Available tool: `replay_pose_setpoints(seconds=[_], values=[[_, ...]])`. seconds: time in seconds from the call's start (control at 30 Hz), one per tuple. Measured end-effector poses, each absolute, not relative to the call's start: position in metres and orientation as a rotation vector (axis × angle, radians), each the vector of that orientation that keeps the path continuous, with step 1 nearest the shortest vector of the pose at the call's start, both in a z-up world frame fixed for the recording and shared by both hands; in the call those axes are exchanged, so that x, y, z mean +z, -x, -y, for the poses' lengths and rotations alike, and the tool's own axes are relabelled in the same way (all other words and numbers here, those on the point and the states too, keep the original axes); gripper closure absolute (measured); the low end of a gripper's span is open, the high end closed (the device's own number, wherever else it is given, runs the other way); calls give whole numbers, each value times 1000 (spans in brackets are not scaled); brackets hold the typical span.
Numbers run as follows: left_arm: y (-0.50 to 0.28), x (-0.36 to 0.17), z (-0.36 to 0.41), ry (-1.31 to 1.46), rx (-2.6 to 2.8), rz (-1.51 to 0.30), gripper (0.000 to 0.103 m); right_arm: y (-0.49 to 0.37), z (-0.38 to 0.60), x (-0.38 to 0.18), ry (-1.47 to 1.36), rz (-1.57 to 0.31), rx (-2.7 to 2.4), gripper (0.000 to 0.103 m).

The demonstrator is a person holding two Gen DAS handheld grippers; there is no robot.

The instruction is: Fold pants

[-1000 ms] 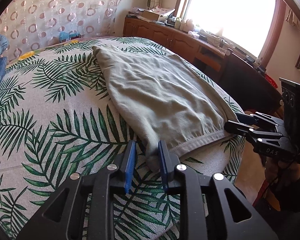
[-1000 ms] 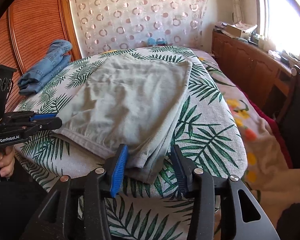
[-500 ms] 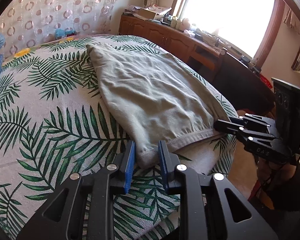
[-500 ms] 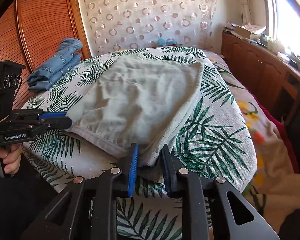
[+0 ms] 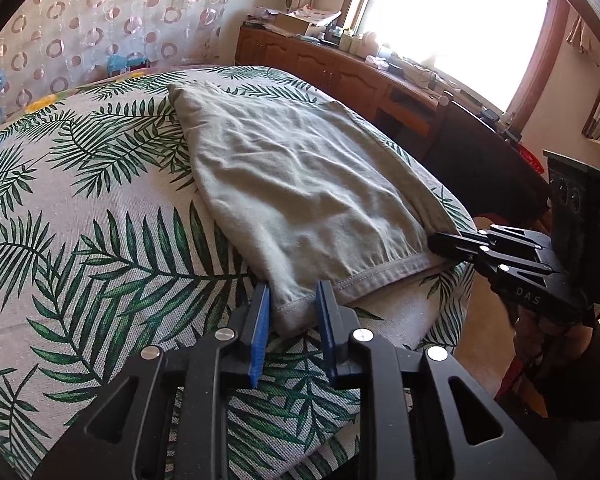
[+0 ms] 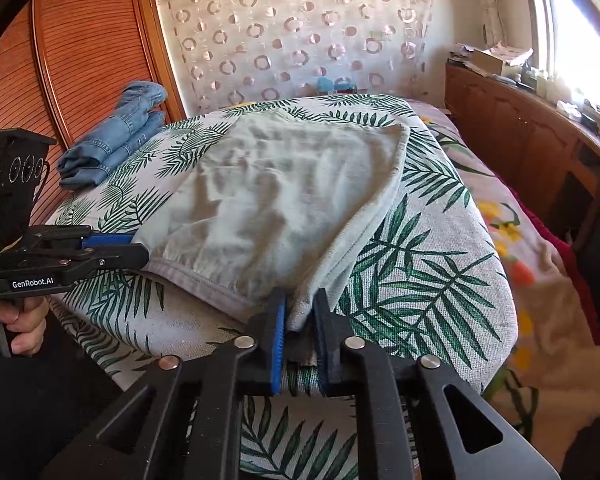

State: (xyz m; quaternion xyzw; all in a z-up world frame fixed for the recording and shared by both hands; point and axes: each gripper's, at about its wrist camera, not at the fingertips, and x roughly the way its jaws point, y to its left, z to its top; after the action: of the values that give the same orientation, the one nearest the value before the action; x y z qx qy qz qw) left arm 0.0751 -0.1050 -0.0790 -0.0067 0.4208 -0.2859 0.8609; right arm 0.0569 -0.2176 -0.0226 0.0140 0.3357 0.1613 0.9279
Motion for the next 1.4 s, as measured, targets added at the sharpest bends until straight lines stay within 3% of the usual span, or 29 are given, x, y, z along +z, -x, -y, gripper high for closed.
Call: replay_pose_setpoints(seconds=[0.07,0.13,0.7,1.4], values=[[-74,-76,105,8,-604,-864,93,-57,218,-22,-29,-684,333,96],[-72,-70,104,7,-610,-846,94,-58,220,-21,-51,-681,341,96],[-56,36,59,77,-585,-571,95,-46,208,66,-37,-440,422,97],[-153,85,13,81,-493,-482,96,-150,156,117,111,-297,475,97]])
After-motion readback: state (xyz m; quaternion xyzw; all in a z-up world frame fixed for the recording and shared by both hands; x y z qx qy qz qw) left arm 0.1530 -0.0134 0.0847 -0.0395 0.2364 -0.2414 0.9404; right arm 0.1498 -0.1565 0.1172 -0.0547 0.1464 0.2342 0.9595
